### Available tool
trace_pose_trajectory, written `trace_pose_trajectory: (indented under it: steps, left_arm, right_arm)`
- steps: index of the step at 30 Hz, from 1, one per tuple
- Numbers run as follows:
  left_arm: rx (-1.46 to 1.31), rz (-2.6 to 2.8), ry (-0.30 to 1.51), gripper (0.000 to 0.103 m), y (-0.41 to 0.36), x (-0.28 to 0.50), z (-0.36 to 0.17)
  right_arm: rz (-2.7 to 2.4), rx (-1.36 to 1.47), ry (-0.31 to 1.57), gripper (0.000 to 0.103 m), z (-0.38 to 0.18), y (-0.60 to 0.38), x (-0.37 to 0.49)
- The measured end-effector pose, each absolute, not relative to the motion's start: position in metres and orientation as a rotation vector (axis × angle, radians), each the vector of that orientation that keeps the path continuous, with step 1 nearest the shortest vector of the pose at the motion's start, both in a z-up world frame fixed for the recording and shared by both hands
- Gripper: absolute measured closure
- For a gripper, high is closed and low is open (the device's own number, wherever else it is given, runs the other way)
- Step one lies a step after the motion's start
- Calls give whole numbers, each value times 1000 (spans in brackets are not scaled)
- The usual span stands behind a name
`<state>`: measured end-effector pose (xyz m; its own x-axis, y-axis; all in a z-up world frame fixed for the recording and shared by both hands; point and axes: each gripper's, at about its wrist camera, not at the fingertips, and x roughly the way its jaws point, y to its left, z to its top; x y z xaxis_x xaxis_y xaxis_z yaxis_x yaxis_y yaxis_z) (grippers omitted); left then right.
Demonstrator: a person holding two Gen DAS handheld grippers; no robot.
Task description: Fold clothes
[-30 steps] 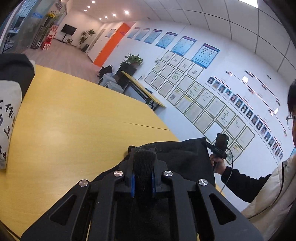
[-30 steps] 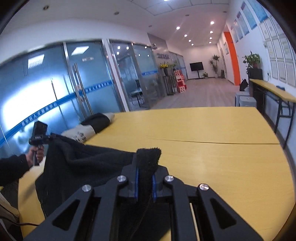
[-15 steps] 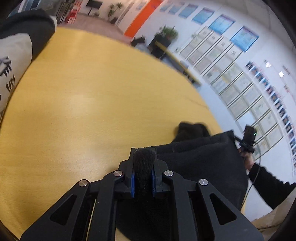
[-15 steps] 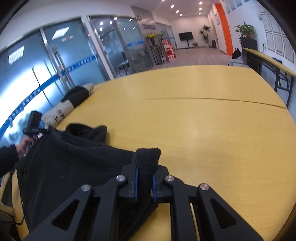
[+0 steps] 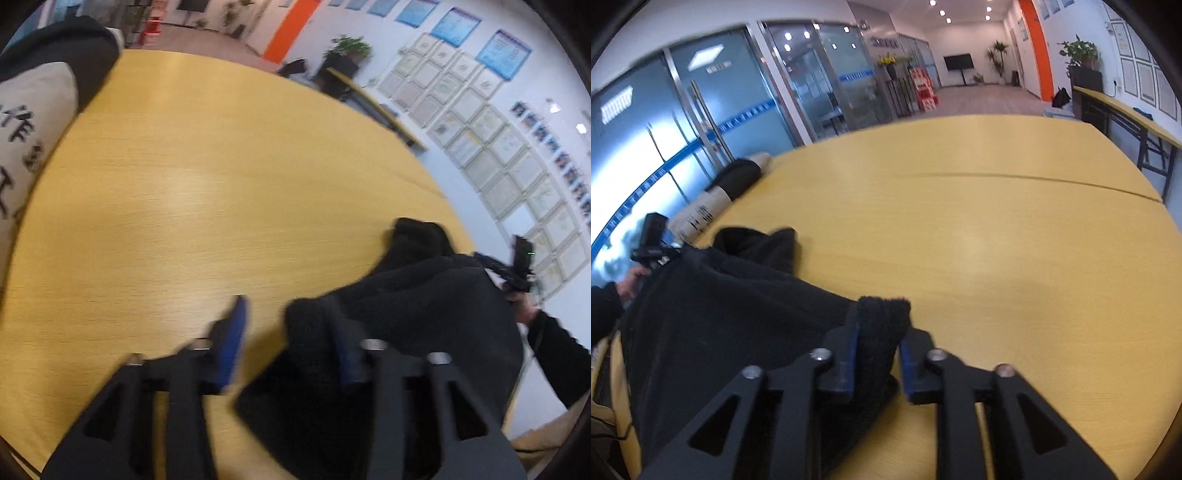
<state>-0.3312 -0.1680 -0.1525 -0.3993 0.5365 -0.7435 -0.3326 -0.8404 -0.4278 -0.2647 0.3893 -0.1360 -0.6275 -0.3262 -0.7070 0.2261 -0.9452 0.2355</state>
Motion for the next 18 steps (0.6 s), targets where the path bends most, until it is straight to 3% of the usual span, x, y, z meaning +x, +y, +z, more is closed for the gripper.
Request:
trace_pose_trajectory:
  steps: [2, 3, 11, 15, 18]
  left_arm:
    - [-1319, 2284, -273, 32, -173, -333, -147]
    - [-1324, 2299, -281, 31, -176, -333, -142]
    - [-1098, 2151, 71, 27, -101, -316, -68]
    - [-1111, 1992, 159, 27, -50, -308, -71]
    - [-1076, 1877, 177, 27, -17, -271, -81]
  right_arm:
    - [-2633, 1207, -128, 43, -135, 395, -264]
    - [-2658, 1195, -109, 42, -129, 397, -261]
    - [-2300, 1047, 201, 42, -59, 315, -267]
    - [-2052, 1109, 376, 43, -77, 246, -295]
    - [-1967, 1188, 489, 49, -106, 216, -320]
